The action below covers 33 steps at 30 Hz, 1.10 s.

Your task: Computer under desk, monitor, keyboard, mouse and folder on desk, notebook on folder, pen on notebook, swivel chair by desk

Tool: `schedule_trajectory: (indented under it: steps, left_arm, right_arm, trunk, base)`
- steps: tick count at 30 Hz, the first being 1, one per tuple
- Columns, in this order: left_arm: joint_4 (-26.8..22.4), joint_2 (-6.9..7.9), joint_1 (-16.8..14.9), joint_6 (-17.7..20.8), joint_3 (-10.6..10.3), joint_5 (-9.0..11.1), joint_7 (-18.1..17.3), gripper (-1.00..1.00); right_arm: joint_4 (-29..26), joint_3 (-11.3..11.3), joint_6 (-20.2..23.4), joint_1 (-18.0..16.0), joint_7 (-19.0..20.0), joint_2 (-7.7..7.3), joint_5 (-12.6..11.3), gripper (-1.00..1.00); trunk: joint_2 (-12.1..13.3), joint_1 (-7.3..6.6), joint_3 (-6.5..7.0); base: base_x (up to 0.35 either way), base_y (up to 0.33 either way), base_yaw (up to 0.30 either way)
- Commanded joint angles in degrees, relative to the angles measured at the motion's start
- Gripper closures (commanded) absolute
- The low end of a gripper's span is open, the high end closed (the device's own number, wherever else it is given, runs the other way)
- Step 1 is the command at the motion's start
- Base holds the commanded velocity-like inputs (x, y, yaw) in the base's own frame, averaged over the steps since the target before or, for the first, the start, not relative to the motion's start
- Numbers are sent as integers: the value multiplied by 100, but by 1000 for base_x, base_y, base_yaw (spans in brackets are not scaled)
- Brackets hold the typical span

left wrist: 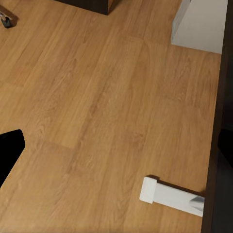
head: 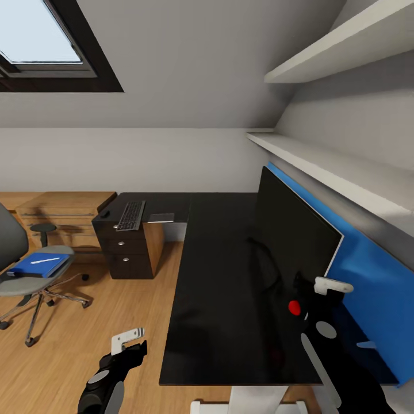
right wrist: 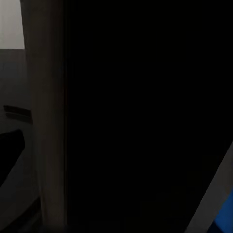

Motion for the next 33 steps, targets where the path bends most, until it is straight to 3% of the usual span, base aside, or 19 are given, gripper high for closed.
schedule_trajectory:
  steps: [1,33]
  left_arm:
    - [-9,-3,-4,20,3,61,36,-100]
    - [-9,-3,-4,24,3,66,36,-100]
  right_arm:
    - [-8,20,34,-5,-46,-9,-33,-100]
    - [0,20,34,-5,-46,-8,-33,-100]
  trunk:
    - [-6,1,-8]
    - [-6,1,-8]
  base:
    - [0,0,0]
    - [-12,-9,0]
